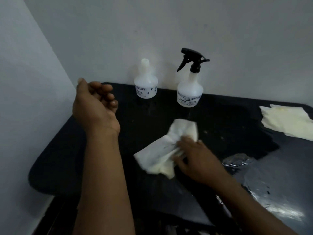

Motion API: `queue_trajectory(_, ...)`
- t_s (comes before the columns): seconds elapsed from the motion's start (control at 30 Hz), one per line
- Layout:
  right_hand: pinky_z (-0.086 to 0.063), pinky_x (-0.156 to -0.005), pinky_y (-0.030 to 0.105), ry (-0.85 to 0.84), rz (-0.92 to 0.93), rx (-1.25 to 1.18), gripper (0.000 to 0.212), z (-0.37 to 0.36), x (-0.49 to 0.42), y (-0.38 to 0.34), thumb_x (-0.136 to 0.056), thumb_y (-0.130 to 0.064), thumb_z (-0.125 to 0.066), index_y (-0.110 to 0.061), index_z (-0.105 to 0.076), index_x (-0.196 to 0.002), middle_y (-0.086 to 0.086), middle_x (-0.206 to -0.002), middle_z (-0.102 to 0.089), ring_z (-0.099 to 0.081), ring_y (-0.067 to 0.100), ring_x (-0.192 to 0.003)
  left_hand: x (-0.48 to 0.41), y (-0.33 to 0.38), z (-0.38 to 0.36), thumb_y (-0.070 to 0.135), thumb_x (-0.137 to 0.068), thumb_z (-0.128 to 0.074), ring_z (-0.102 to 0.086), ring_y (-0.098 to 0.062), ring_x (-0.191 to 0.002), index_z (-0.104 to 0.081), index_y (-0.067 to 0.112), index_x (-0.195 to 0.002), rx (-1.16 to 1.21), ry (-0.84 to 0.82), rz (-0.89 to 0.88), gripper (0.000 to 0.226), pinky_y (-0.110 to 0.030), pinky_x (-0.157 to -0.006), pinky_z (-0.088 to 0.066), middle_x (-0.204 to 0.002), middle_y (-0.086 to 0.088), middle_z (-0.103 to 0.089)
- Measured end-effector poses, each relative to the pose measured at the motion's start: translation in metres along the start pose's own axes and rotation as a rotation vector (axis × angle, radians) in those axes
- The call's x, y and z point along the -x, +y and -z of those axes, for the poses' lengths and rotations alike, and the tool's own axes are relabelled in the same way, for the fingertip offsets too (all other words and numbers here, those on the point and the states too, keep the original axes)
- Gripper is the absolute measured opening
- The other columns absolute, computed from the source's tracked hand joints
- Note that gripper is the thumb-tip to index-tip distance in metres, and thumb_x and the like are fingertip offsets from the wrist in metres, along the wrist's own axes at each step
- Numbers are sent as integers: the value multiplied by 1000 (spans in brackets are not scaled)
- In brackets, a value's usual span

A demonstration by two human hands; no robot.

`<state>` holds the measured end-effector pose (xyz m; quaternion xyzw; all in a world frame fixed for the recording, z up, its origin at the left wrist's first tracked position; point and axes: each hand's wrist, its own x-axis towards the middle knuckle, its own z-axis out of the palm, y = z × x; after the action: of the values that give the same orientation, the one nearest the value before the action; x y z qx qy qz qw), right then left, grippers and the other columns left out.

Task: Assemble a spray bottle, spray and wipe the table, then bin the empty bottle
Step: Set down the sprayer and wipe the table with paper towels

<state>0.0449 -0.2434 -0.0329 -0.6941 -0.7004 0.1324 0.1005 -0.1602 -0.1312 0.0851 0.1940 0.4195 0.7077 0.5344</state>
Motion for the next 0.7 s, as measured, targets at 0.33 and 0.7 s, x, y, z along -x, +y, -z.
queue_trajectory(0.33,-42,-53,16,498,-525,-453,15,60,33,62,-86,-39,-65,-25,-70,-90,-14,-74,-67,-62,-1,-65,10,-57,-8,37,-92,-65,-67,-13,-69,-67,19,-90,-1171,-550,141,19,-30,-61,-55,-87,-5,-74)
queue_trajectory(0.7,-52,-46,19,-56,-559,-451,28,41,5,67,-77,-47,-74,-20,-70,-71,-5,-57,-69,-67,4,-52,17,-128,-14,31,-78,-81,-61,-6,-71,-66,19,-104,-1461,-687,-80,32,-21,-63,-46,-76,6,-65)
